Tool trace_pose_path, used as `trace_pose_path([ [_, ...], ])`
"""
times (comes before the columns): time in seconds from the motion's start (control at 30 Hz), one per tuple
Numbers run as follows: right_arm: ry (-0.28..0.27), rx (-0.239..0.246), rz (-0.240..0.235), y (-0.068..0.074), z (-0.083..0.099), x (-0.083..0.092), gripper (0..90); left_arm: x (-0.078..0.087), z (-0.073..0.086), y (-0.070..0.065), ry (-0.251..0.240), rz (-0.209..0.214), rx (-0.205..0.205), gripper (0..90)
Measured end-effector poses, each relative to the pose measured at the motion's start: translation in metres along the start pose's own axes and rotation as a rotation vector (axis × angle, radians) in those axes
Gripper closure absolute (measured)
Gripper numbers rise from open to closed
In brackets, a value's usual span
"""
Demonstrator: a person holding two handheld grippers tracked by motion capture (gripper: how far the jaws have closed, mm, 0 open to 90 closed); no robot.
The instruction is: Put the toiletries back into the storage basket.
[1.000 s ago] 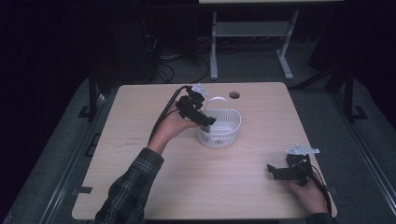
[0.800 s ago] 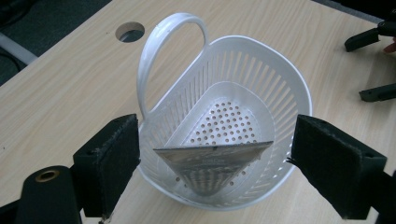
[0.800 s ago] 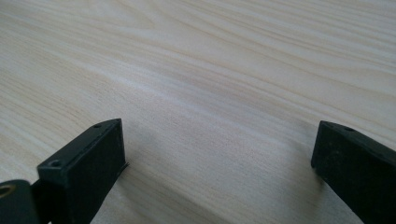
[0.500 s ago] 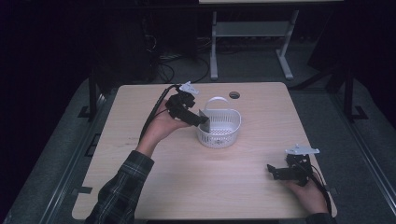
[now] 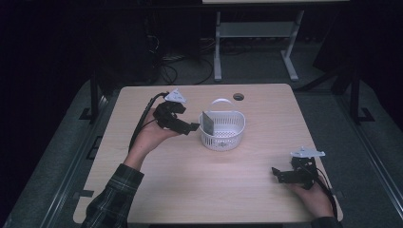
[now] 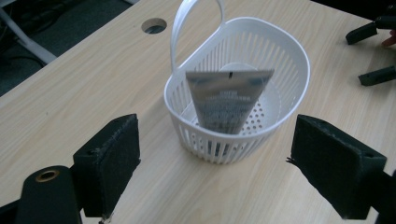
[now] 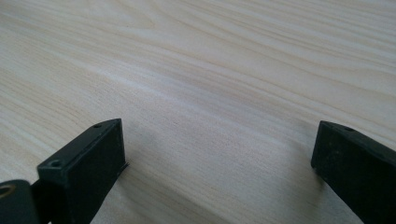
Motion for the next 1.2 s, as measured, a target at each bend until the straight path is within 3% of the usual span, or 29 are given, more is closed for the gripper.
trace_pose_path([
  [0.4, -0.001, -0.002, 0.002, 0.000, 0.000, 0.000, 2.3, 0.026, 0.030, 0.000, -0.023, -0.040, 0.017, 15.0],
  [1.03, 0.000, 0.000, 0.002, 0.000, 0.000, 0.000, 2.3, 0.045, 0.082, -0.006, -0.025, -0.089, 0.028, 15.5],
  [1.2, 0.000, 0.000, 0.002, 0.000, 0.000, 0.000, 2.3, 0.053, 0.102, -0.008, -0.023, -0.109, 0.035, 15.5],
])
Point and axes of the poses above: each handheld gripper's, and its own axes: x roughly backward along the jaws, z roughly out of its underside, y roughly to its left, the point moved 6 cm from there along -x, roughly forward along the jaws, and after that the axes turned 10 degrees about -y, right-handed, at the moved point
